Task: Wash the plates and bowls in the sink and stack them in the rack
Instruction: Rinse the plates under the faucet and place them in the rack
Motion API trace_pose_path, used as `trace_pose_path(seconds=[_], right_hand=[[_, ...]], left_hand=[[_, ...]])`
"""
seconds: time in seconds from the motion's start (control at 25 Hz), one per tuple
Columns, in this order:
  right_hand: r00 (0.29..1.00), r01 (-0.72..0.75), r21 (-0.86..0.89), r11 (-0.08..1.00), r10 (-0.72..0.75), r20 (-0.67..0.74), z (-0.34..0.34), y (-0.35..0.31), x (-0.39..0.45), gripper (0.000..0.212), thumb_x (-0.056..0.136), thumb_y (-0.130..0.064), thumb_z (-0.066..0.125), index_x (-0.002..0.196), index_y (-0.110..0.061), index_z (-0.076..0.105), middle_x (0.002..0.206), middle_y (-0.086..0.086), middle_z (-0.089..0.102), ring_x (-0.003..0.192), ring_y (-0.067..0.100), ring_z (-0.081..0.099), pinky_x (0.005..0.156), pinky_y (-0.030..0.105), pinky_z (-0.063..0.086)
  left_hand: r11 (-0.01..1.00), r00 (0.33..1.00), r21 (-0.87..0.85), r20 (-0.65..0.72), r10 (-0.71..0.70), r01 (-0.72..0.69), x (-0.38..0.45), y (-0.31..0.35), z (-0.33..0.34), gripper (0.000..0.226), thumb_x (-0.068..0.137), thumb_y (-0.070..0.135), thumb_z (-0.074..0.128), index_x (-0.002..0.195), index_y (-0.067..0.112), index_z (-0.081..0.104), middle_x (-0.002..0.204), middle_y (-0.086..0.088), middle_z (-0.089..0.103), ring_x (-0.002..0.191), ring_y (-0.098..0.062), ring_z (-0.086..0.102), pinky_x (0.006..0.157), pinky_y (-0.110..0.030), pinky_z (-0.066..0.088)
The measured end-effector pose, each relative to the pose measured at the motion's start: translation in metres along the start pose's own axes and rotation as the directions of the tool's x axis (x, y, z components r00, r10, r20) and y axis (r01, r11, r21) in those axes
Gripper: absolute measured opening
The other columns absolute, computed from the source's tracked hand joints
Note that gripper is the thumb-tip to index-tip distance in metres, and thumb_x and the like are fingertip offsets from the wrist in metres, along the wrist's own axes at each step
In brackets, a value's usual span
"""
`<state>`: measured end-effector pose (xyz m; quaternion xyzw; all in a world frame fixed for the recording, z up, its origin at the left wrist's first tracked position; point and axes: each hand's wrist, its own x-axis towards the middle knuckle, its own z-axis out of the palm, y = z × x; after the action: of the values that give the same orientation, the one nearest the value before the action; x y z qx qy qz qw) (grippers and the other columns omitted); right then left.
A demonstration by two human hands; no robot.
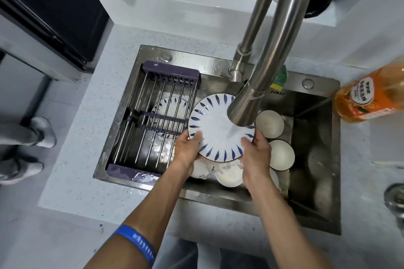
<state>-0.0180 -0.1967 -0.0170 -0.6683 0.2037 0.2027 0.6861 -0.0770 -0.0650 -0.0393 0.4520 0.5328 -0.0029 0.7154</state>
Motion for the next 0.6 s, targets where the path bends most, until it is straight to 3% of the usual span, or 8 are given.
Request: trace_pose_path(seconds=[0.12, 0.2, 0.24, 0.32, 0.4, 0.48, 0.56, 0.6], right_hand=[[0.968, 0.241, -0.364, 0.900, -0.251, 0.020, -0.028, 0.012, -0.012, 0.047, 0.094, -0.012, 0.052, 0.138, -0.028, 0.050, 0.137, -0.004, 0.058, 0.126, 0.014, 0.055, 0.109, 0.042, 0.044], [0.838, 0.511, -0.728, 0.457, -0.452, 0.304, -0.045, 0.024, -0.014, 0.063, 0.093, -0.037, 0.055, 0.151, -0.024, 0.035, 0.158, 0.002, 0.033, 0.147, 0.020, 0.028, 0.120, 0.043, 0.025], [0.738, 0.642, -0.737, 0.211, -0.431, 0.520, -0.047, 0.031, -0.013, 0.069, 0.090, -0.047, 0.056, 0.151, -0.024, 0.035, 0.161, 0.003, 0.026, 0.150, 0.023, 0.020, 0.122, 0.045, 0.018], [0.630, 0.767, -0.639, 0.059, -0.261, 0.732, -0.037, 0.041, -0.012, 0.068, 0.084, -0.045, 0.064, 0.147, -0.027, 0.042, 0.157, -0.001, 0.037, 0.145, 0.021, 0.034, 0.117, 0.042, 0.028], [0.652, 0.752, -0.647, 0.125, -0.292, 0.700, -0.017, 0.046, -0.016, 0.054, 0.083, -0.021, 0.068, 0.134, -0.028, 0.055, 0.133, -0.006, 0.062, 0.116, 0.017, 0.061, 0.093, 0.034, 0.051], [0.842, 0.540, -0.666, 0.515, -0.345, 0.415, 0.002, 0.046, -0.020, 0.030, 0.085, -0.009, 0.068, 0.113, -0.021, 0.068, 0.097, -0.004, 0.074, 0.087, 0.020, 0.066, 0.069, 0.025, 0.052], [0.979, 0.065, -0.239, 0.969, -0.016, 0.203, 0.011, 0.043, -0.022, 0.018, 0.086, -0.001, 0.069, 0.100, -0.011, 0.072, 0.086, -0.001, 0.075, 0.081, 0.021, 0.069, 0.066, 0.021, 0.053], [0.970, -0.124, 0.020, 0.992, 0.117, 0.213, 0.009, 0.041, -0.024, 0.023, 0.086, 0.003, 0.068, 0.106, -0.007, 0.071, 0.093, 0.004, 0.077, 0.087, 0.022, 0.071, 0.071, 0.026, 0.056]], left_hand=[[0.998, 0.999, -0.065, 0.037, -0.019, 0.022, -0.005, 0.001, 0.024, 0.024, 0.100, 0.006, 0.050, 0.112, 0.017, 0.066, 0.098, -0.005, 0.075, 0.077, -0.020, 0.069, 0.054, -0.027, 0.056], [1.000, 1.000, -0.009, 0.000, -0.013, 0.013, -0.015, 0.007, 0.026, 0.031, 0.096, -0.001, 0.046, 0.105, 0.021, 0.066, 0.084, 0.001, 0.073, 0.065, -0.014, 0.064, 0.046, -0.023, 0.050], [1.000, 1.000, 0.028, -0.024, 0.000, 0.001, -0.019, 0.010, 0.024, 0.034, 0.092, -0.003, 0.043, 0.102, 0.022, 0.066, 0.079, 0.002, 0.071, 0.062, -0.014, 0.063, 0.044, -0.023, 0.049], [0.997, 0.998, 0.069, -0.054, 0.028, -0.024, -0.025, 0.014, 0.019, 0.034, 0.088, -0.002, 0.043, 0.096, 0.022, 0.066, 0.078, 0.000, 0.071, 0.063, -0.017, 0.064, 0.048, -0.028, 0.054], [0.995, 0.998, 0.075, -0.027, 0.062, -0.060, -0.029, 0.017, 0.014, 0.023, 0.090, 0.006, 0.051, 0.092, 0.022, 0.067, 0.077, -0.003, 0.071, 0.066, -0.017, 0.067, 0.059, -0.034, 0.059], [0.990, 0.991, 0.090, 0.078, 0.106, -0.113, -0.032, 0.017, 0.005, 0.016, 0.097, 0.031, 0.055, 0.099, 0.026, 0.071, 0.086, 0.000, 0.073, 0.079, -0.012, 0.070, 0.076, -0.036, 0.059], [0.964, 0.982, 0.217, 0.140, 0.127, -0.155, -0.028, 0.007, -0.004, 0.031, 0.097, 0.050, 0.051, 0.120, 0.036, 0.067, 0.120, 0.006, 0.068, 0.110, -0.011, 0.063, 0.098, -0.038, 0.050], [0.939, 0.981, 0.296, 0.126, 0.144, -0.176, -0.024, -0.001, -0.006, 0.038, 0.097, 0.052, 0.050, 0.132, 0.038, 0.059, 0.136, 0.009, 0.058, 0.123, -0.012, 0.055, 0.107, -0.040, 0.043]])
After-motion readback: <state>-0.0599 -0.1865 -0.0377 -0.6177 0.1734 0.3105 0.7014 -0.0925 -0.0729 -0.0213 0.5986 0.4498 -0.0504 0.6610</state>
